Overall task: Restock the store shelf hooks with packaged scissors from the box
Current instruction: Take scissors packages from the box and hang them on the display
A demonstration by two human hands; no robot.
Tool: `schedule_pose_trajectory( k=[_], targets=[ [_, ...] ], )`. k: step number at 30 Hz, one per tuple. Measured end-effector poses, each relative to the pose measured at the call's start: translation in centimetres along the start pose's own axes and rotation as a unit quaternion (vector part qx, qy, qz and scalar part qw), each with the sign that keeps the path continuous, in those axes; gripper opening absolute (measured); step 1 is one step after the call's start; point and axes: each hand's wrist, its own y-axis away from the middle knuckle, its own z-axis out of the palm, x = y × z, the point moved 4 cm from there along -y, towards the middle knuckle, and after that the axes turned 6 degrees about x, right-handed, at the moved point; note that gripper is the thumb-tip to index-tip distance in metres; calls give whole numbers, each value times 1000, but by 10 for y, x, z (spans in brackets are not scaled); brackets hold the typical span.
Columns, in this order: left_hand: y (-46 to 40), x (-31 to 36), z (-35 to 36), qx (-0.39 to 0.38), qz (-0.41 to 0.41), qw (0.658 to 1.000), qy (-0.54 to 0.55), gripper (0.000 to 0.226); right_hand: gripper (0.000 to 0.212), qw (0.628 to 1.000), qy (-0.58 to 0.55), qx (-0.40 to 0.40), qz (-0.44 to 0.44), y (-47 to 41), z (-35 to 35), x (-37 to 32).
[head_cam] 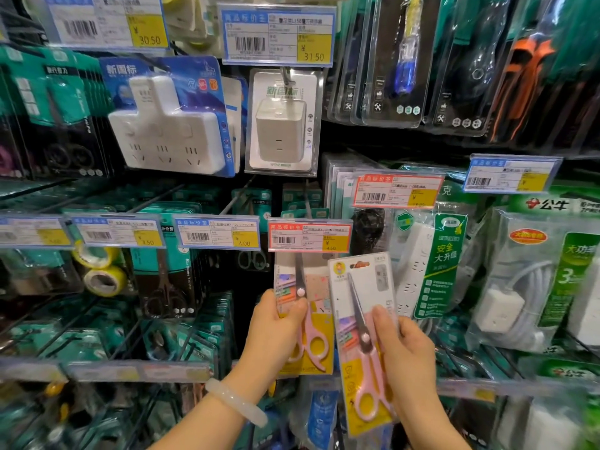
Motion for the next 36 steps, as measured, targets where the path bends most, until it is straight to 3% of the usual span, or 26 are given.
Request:
schedule_pose_trajectory(
  k=[3, 8, 13, 22, 25, 28, 31, 36],
  targets=[
    [2, 1, -3, 4, 4, 1000, 16, 8, 40, 1000, -4, -12, -2, -1, 10, 1],
    [-2, 2, -1, 37, -45, 995, 82, 16, 34, 1000, 11, -8, -7, -5, 22, 1],
    [-6, 4, 1, 71, -33, 996, 38, 24, 45, 1000, 15, -1, 1, -10, 30, -1],
    [-11, 8, -3, 90, -48, 994, 43, 47, 34, 998, 31, -35, -46, -18, 41, -23],
    [-19, 9, -2, 83, -64, 993, 50, 38, 35, 995, 58, -39, -73, -21, 36, -23],
    [-22, 13, 7, 19, -86, 993, 77, 27, 34, 991, 70, -52, -98, -25, 34, -23],
    [-28, 27, 6, -5, -29, 996, 85, 12, 23, 988, 75, -85, -103, -28, 37, -24],
    [-35, 43, 2, 17, 19, 990, 138, 17, 18, 989, 73, -93, -92, -26, 37, -17]
  ],
)
